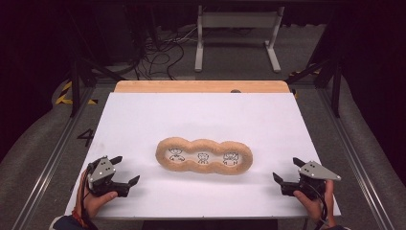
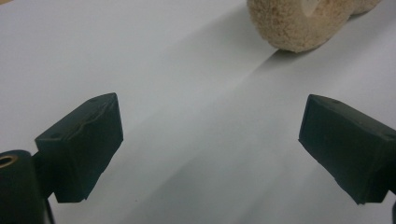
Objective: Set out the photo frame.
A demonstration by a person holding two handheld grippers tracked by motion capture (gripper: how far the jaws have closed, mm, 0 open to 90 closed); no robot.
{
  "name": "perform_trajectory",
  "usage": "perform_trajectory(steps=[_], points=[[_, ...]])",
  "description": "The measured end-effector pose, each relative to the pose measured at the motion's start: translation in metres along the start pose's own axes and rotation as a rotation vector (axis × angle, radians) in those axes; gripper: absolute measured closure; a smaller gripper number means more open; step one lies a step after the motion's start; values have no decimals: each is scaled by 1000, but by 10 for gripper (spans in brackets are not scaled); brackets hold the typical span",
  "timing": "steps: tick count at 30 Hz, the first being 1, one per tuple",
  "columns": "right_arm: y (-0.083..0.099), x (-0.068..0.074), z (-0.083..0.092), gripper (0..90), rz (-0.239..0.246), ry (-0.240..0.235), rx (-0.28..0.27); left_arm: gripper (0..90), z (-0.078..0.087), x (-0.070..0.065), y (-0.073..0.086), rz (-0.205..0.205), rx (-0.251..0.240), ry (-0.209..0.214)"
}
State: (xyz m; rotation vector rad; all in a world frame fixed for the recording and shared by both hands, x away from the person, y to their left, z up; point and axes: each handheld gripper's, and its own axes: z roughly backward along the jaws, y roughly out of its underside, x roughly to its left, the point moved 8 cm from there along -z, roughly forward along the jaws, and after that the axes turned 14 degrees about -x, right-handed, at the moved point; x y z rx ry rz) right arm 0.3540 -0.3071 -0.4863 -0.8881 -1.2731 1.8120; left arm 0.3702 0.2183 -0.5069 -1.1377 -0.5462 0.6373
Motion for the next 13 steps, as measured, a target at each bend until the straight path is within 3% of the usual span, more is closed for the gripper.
perform_trajectory(steps=[13], points=[[1,-2,1,91,-4,10,3,69,-3,-1,0,3,9,14]])
